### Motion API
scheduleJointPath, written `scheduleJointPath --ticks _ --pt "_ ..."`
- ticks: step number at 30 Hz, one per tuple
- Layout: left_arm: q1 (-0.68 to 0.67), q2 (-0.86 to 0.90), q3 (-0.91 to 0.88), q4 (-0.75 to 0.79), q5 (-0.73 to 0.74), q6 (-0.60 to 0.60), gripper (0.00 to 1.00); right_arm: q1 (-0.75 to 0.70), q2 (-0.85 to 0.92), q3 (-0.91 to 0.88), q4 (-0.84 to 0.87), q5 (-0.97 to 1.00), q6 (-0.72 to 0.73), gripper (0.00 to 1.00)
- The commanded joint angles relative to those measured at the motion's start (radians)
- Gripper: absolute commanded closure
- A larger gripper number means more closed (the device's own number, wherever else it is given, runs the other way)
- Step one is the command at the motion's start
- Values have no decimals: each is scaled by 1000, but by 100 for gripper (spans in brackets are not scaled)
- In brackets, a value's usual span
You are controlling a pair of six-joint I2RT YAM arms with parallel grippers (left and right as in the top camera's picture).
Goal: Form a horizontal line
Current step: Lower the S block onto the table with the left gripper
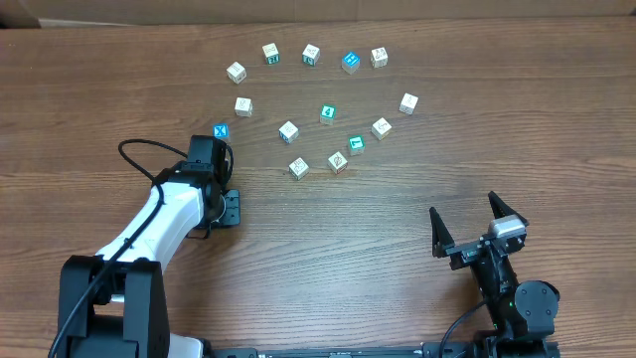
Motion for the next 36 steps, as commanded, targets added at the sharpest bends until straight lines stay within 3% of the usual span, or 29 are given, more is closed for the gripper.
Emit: scheduleJointPath --ticks 1,26,36 --pt "-2 -5 -5 1 64 14 76 -2 -12 -10 5 9 3 0" --pt "-2 -4 -5 28 39 14 67 -2 -12 -10 5 9 3 0" --pt "-2 -4 -5 50 39 14 70 -2 -12 -10 5 9 3 0"
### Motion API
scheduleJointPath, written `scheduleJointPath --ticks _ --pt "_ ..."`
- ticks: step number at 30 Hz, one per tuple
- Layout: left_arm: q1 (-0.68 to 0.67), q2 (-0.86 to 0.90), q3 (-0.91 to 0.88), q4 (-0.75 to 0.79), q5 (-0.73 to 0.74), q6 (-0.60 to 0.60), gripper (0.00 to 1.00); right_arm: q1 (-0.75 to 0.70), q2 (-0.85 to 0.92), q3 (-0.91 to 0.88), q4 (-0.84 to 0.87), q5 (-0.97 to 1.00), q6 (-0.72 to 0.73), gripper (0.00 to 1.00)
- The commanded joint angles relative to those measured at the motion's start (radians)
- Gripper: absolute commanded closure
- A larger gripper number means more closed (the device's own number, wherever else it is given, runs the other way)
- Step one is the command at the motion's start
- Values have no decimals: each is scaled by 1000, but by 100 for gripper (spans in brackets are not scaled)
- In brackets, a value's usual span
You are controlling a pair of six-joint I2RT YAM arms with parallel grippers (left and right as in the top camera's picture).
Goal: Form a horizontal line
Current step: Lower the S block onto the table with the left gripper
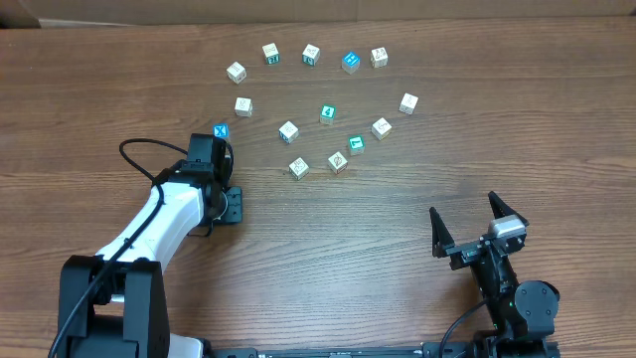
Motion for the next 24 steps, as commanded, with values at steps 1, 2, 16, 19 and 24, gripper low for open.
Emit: scheduleJointPath --ticks 1,2,16,19,24 --pt "-2 -4 -5 9 8 11 71 -2 -12 -10 5 10 3 0" --pt "-2 -4 -5 9 8 11 71 -2 -12 -10 5 10 3 0" --pt "-2 -4 -5 6 8 11 47 -2 -12 -10 5 10 3 0" --pt "-1 -5 12 5 2 11 41 -2 -12 -10 5 10 3 0" --pt "-1 -5 142 -24 -42 11 42 -2 -12 -10 5 10 3 0"
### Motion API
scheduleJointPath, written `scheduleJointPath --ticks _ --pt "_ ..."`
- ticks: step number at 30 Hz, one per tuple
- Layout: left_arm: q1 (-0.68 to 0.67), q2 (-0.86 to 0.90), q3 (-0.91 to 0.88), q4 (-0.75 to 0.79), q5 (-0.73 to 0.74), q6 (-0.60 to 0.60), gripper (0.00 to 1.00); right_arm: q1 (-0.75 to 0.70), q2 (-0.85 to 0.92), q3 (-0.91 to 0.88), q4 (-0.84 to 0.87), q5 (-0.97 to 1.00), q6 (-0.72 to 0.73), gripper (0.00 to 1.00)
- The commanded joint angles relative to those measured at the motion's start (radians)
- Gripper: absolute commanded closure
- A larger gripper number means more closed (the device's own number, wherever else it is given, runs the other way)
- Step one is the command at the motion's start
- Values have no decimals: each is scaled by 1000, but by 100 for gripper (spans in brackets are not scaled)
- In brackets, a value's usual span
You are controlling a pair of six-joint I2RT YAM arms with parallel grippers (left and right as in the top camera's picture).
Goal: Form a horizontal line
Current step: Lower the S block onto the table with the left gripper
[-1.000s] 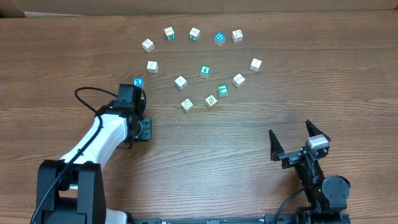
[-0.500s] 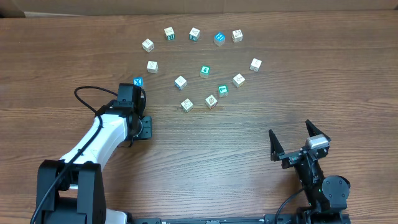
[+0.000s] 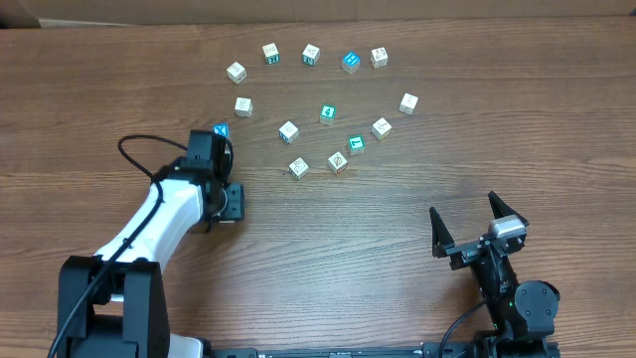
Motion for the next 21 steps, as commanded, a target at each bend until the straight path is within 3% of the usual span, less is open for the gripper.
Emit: scheduleJointPath --ticks 1,5,7,9,12,16,21 --pt "-1 -5 141 -5 -31 6 44 -2 -12 -10 6 10 3 0" --pt "-3 -5 277 8 -15 -54 47 -2 -12 -10 6 10 3 0" --pt "-5 -5 323 52 31 -106 48 -2 -12 -10 6 10 3 0" --pt "-11 -5 348 129 93 -150 56 -2 -12 -10 6 10 3 0" --pt "-25 -3 382 182 129 -216 57 -2 -12 -10 6 10 3 0" --pt "-50 29 450 157 129 -238 57 -2 -12 -10 6 10 3 0" --pt "-97 154 629 -7 128 -230 57 -2 -12 -10 6 10 3 0"
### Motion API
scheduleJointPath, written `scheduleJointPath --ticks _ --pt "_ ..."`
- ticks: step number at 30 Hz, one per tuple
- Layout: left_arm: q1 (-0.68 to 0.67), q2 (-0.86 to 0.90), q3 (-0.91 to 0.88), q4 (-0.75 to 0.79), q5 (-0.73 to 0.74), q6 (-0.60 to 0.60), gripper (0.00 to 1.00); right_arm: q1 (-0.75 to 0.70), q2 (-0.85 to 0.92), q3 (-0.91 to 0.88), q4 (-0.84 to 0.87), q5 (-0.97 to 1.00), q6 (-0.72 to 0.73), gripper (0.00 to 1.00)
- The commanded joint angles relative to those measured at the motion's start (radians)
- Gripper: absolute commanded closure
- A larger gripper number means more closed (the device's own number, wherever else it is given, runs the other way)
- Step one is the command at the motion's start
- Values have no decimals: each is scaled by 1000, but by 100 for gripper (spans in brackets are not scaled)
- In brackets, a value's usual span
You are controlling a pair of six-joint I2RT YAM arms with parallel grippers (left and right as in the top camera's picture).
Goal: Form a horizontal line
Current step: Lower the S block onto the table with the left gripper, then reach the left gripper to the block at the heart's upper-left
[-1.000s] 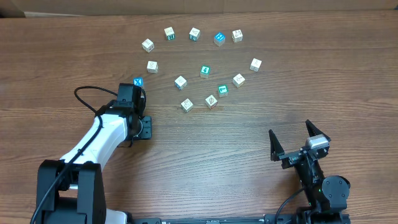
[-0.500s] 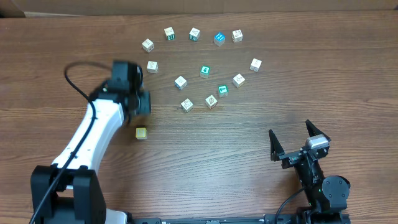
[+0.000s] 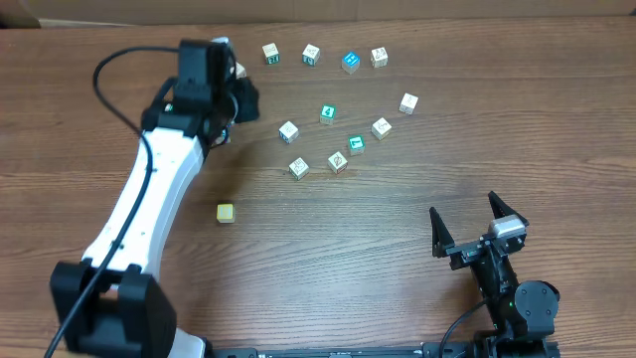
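Note:
Small lettered cubes, white and teal, lie scattered over the far middle of the table, among them a top row (image 3: 311, 54) and a lower cluster (image 3: 337, 161). One tan cube (image 3: 226, 212) sits alone at the lower left, apart from the rest. My left gripper (image 3: 243, 100) hangs over the left end of the scatter. Its arm hides the cubes beneath it, and its jaws cannot be made out. My right gripper (image 3: 465, 225) stands open and empty near the front right.
The left arm (image 3: 164, 174) stretches diagonally from the front left corner up to the far left. A cardboard edge (image 3: 20, 12) shows at the far left corner. Bare wood (image 3: 417, 209) lies between the cubes and the right gripper.
My left arm has swung from the lower-left spot up to the far left of the scatter. A tan cube now shows where the gripper stood. The blue cube and two white cubes are now covered.
At all three earlier moments my left gripper stood low at the lower left, shifting only slightly, and the blue cube showed beside the arm. Now the gripper is over the left cubes and a tan cube lies uncovered at the old spot. The right arm never moved.

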Motion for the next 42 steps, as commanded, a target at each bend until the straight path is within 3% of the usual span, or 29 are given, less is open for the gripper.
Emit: scheduleJointPath --ticks 1,7,9,12,18,22,27,33,37,42 --pt "-37 118 154 -97 13 -9 57 -2 -12 -10 5 10 3 0" --pt "-83 321 414 -308 -24 2 57 -2 -12 -10 5 10 3 0" --pt "-100 361 427 -313 -42 1 56 -2 -12 -10 5 10 3 0" --pt "-122 420 427 -314 -75 -6 46 -2 -12 -10 5 10 3 0" --pt "-141 519 427 -303 -65 -67 40 -2 -12 -10 5 10 3 0" --pt "-140 552 426 -293 -68 -172 48 -2 -12 -10 5 10 3 0" --pt "-140 577 426 -278 -68 -287 46 -2 -12 -10 5 10 3 0" --pt "-141 623 426 -261 -68 -320 45 -2 -12 -10 5 10 3 0" --pt "-141 639 426 -265 -68 -320 54 -2 -12 -10 5 10 3 0" --pt "-140 638 426 -264 -68 -320 55 -2 -12 -10 5 10 3 0"
